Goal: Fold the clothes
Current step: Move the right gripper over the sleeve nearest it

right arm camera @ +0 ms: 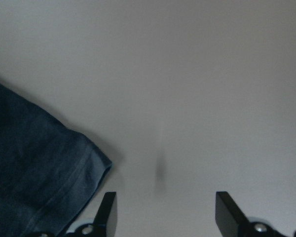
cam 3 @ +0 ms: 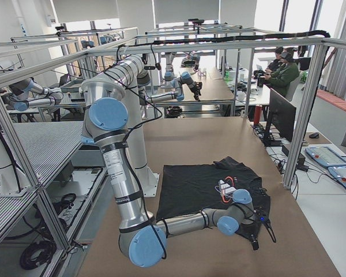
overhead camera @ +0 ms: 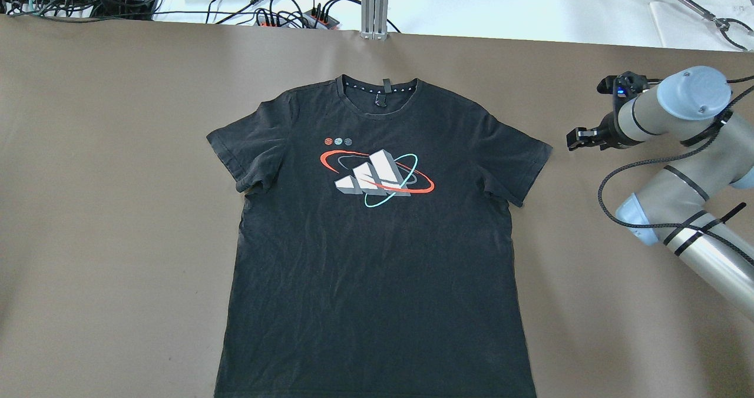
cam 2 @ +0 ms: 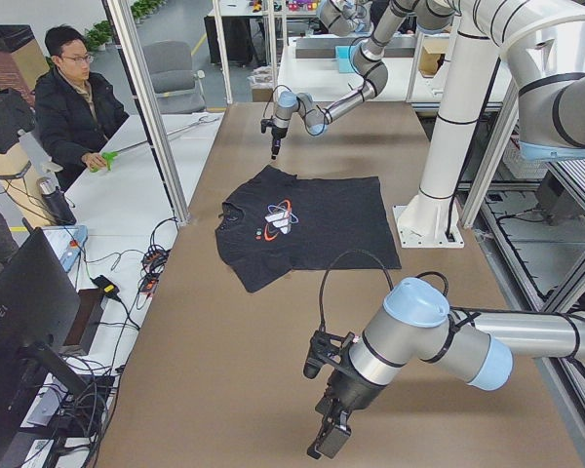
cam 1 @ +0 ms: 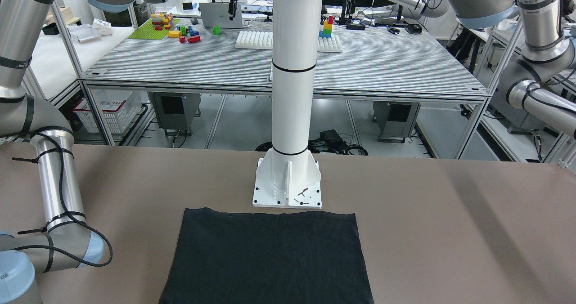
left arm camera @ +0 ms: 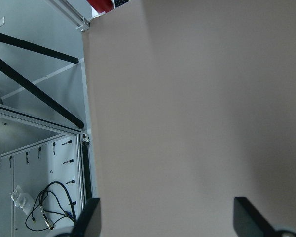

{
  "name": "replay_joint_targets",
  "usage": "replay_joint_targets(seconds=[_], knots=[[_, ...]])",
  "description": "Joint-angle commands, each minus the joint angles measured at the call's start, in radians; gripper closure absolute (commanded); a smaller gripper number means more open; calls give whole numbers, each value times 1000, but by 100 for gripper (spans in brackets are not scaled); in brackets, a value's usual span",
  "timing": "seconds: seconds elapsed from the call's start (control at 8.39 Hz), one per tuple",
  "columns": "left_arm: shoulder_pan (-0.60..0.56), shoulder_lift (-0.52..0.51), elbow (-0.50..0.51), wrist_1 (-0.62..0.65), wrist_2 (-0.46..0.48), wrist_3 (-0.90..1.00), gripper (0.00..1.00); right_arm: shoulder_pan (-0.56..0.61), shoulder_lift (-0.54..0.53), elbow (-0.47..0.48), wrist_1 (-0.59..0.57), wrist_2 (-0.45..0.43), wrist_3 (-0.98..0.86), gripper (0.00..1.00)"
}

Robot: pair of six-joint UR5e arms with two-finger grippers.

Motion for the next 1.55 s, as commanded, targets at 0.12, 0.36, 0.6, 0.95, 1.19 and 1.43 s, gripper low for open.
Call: replay_joint_targets(seconds=[0.12, 0.36, 0.6, 0.95, 1.19, 1.43], knots=[[1, -1, -1, -2, 0, 0, 6, -34, 63, -102, 78, -45, 21, 27], [1, -1, -1, -1, 0, -2, 6, -36, 71, -105, 81, -43, 21, 27], [1, -1, -3, -2, 0, 0, 6, -36, 74, -105, 84, -43, 21, 31], [-1, 0, -10, -2, -2, 3, 6, -46, 74, -105, 84, -43, 23, 57], [-3, 6, -10, -10, -8, 3, 6, -62, 92, -116, 84, -45, 21, 90], [-3, 8, -10, -19, -21, 0, 6, -71, 106, -115, 84, -45, 21, 100]])
